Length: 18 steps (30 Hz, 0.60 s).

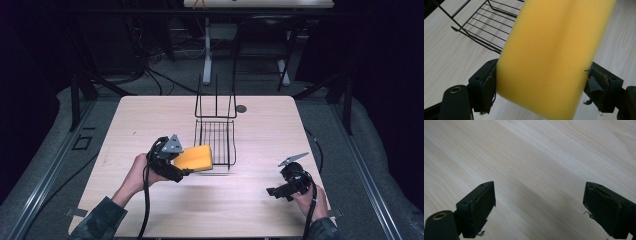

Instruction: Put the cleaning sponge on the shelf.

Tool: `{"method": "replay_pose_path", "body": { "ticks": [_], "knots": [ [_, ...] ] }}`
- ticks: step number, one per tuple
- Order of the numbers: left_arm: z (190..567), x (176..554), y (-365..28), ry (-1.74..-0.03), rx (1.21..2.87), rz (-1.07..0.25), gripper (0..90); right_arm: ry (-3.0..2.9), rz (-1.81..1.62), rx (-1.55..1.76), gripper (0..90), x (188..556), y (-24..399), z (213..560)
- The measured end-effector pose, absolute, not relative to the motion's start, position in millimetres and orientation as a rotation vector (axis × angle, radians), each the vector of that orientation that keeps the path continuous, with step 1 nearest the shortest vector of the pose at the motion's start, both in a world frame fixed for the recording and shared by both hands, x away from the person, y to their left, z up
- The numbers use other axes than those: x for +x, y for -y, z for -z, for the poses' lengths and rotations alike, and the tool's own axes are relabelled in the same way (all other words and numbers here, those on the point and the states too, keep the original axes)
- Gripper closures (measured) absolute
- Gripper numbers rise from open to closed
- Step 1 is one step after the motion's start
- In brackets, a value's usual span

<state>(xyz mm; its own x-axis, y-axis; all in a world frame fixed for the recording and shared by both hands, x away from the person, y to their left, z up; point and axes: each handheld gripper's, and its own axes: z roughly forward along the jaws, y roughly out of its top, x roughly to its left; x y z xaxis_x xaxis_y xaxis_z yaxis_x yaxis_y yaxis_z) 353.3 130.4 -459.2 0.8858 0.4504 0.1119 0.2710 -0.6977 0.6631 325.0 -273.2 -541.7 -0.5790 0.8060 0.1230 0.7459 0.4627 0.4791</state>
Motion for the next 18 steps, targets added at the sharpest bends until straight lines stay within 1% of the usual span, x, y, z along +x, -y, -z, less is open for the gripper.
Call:
{"method": "replay_pose_path", "body": {
  "ticks": [10, 18],
  "knots": [
    [461.0, 366.6, -122.6, -0.455, 2.395, -0.352, 20.9, -2.584, -0.749, 1.376, 10.6, 325.2, 272.8, 542.4],
    [460.7, 376.3, -120.8, -0.443, 2.389, -0.359, 21.0, -2.577, -0.755, 1.38, 10.6, 324.9, 272.8, 542.2]
  ]
}}
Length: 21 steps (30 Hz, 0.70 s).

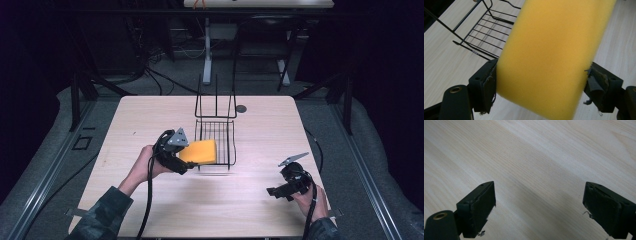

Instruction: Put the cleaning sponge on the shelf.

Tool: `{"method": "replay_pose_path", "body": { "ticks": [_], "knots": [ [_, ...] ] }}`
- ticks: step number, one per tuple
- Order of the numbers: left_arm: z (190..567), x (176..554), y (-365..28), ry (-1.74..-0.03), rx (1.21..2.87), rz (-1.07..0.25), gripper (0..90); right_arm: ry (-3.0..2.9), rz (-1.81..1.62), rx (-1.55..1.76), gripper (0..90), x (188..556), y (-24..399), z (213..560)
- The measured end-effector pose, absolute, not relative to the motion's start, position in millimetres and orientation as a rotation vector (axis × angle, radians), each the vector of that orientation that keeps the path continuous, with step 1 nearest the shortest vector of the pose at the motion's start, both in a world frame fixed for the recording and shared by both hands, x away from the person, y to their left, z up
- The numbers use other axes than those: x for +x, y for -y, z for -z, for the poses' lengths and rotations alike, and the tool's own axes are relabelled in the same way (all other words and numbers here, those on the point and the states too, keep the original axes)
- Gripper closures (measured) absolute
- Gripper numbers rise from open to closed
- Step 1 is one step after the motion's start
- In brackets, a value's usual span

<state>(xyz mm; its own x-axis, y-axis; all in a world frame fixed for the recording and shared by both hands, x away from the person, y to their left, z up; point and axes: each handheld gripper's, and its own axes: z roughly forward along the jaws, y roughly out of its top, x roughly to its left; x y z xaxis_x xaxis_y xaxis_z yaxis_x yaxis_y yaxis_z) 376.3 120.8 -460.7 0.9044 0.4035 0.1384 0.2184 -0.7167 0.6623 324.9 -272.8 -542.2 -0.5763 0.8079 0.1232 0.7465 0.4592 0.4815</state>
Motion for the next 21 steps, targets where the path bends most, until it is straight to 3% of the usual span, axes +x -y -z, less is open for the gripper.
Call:
{"method": "replay_pose_path", "body": {
  "ticks": [21],
  "knots": [
    [470.2, 398.7, -107.2, -0.404, 2.403, -0.348, 21.0, -2.584, -0.746, 1.379, 11.0, 325.4, 273.7, 542.7]
  ]
}}
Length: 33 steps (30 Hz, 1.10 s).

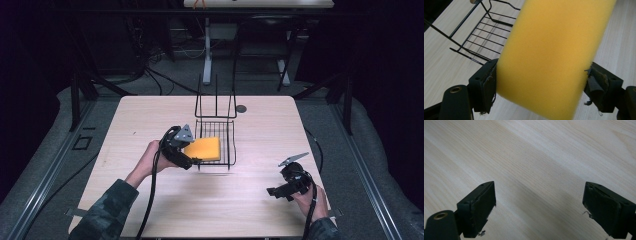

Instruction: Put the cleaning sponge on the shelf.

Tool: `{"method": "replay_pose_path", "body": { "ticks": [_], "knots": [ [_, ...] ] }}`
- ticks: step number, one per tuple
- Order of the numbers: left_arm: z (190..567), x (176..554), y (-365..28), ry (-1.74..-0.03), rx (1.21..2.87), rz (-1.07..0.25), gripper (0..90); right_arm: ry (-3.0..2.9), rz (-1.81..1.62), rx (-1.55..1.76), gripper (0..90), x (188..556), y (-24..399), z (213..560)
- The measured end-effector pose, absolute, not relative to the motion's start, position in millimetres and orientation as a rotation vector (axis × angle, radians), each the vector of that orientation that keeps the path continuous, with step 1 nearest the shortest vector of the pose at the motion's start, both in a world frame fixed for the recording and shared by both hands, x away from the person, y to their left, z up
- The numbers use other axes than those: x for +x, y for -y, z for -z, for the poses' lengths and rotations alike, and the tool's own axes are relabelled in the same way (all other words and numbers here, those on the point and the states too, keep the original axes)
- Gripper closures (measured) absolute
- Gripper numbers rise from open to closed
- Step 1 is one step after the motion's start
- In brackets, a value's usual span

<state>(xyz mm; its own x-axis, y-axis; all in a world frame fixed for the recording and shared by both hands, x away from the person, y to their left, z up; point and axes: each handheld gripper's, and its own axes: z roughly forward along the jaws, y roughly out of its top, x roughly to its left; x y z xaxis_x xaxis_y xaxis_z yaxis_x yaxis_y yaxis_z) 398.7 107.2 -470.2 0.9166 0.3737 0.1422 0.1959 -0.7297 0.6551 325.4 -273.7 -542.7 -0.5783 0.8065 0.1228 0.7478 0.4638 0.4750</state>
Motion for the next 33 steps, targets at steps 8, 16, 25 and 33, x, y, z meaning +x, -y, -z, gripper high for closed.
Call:
{"method": "replay_pose_path", "body": {
  "ticks": [8, 16, 25, 33],
  "knots": [
    [479.2, 406.9, -97.6, -0.397, 2.427, -0.33, 20.9, -2.583, -0.743, 1.384, 11.1, 324.0, 273.3, 541.8],
    [484.6, 413.1, -90.3, -0.386, 2.44, -0.327, 20.9, -2.585, -0.743, 1.378, 11.2, 323.9, 273.5, 541.9],
    [490.3, 421.9, -83.6, -0.381, 2.46, -0.325, 20.9, -2.579, -0.745, 1.37, 11.6, 323.5, 272.6, 541.7],
    [493.0, 428.9, -75.2, -0.392, 2.47, -0.317, 20.8, -2.58, -0.756, 1.368, 11.9, 323.1, 272.5, 541.4]
  ]
}}
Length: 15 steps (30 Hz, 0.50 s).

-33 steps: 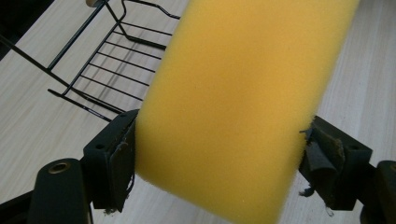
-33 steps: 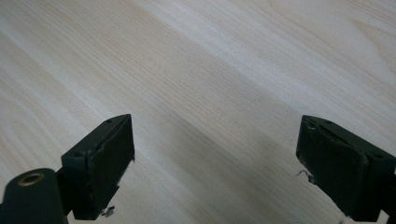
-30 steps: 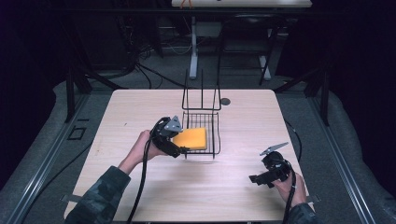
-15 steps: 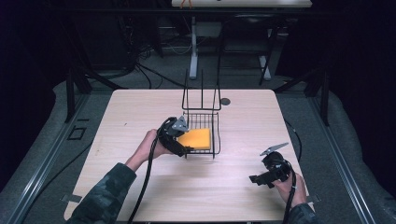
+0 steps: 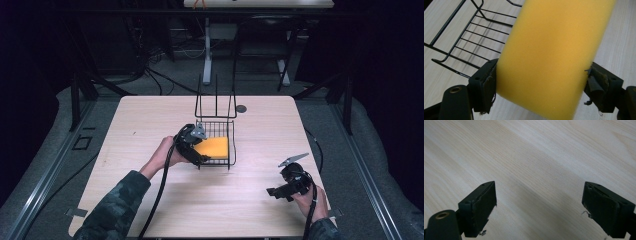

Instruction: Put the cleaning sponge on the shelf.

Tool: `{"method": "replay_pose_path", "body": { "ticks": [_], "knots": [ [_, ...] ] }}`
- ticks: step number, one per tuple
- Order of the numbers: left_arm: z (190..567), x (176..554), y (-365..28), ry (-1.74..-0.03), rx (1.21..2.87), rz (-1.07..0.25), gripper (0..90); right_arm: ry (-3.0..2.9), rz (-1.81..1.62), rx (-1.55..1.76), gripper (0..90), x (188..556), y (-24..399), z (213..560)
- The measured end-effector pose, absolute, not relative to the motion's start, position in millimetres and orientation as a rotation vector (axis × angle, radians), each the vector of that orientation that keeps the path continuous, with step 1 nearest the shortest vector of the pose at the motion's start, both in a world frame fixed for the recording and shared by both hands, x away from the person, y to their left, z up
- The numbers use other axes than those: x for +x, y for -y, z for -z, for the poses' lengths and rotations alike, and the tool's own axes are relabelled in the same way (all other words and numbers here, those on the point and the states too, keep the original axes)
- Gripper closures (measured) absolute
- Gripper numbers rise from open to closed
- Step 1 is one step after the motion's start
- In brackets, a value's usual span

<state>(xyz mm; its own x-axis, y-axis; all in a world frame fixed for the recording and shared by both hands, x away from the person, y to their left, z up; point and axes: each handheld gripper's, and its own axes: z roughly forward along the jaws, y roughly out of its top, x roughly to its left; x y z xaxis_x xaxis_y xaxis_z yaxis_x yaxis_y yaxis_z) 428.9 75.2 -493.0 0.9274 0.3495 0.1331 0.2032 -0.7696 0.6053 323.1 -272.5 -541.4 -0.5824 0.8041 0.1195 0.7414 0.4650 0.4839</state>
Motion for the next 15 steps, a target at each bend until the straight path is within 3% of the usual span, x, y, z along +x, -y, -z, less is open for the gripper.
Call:
{"method": "replay_pose_path", "body": {
  "ticks": [15],
  "knots": [
    [504.7, 436.0, -65.7, -0.438, 2.506, -0.282, 20.5, -2.583, -0.765, 1.361, 12.6, 322.8, 272.3, 540.7]
  ]
}}
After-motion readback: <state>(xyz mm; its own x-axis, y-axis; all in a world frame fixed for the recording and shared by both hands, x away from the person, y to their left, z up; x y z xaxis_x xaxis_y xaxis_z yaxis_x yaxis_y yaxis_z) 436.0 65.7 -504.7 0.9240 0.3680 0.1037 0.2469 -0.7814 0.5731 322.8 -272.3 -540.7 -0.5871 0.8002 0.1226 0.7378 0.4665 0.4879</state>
